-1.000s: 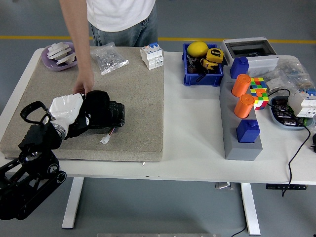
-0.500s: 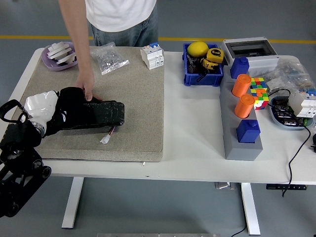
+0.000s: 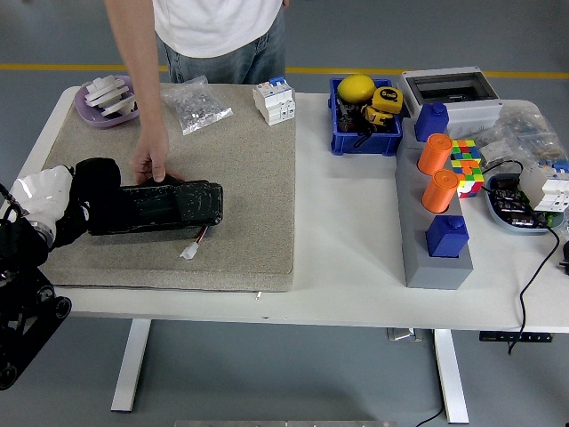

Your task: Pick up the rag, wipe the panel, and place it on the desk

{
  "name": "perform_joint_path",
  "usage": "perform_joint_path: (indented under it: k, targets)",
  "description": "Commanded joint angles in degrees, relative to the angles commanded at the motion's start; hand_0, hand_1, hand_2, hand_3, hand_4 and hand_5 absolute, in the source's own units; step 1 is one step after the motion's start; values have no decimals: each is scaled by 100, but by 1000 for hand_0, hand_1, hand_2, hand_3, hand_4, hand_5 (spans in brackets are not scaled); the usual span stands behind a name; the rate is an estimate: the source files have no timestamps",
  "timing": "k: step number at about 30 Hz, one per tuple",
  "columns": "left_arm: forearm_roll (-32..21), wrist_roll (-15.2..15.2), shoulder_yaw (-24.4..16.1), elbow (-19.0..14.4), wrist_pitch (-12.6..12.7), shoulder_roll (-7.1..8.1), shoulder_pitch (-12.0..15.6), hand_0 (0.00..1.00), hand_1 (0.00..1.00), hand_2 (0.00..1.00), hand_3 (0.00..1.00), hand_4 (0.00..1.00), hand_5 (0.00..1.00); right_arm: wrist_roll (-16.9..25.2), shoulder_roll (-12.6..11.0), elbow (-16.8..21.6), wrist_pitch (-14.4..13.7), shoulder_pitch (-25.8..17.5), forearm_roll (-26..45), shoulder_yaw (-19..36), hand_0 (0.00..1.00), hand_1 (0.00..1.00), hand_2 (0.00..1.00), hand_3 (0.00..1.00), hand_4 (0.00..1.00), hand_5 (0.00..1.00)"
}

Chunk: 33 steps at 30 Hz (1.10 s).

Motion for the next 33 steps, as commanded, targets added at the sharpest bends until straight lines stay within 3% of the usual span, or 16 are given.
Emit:
perform_joint_path:
  k: [13,33]
  targets:
    - [-78,25,417,-165,27,-75,-153,229,172,531,512,121,2,5,4,-2,-1,14,5,-6,741,546,661,629,998,619]
    - [-221,57,1596,-258,13,-507,-773,228,173,533,514,119,2,12,-4,4,4,41,18,-38,741,546,661,629,998,618]
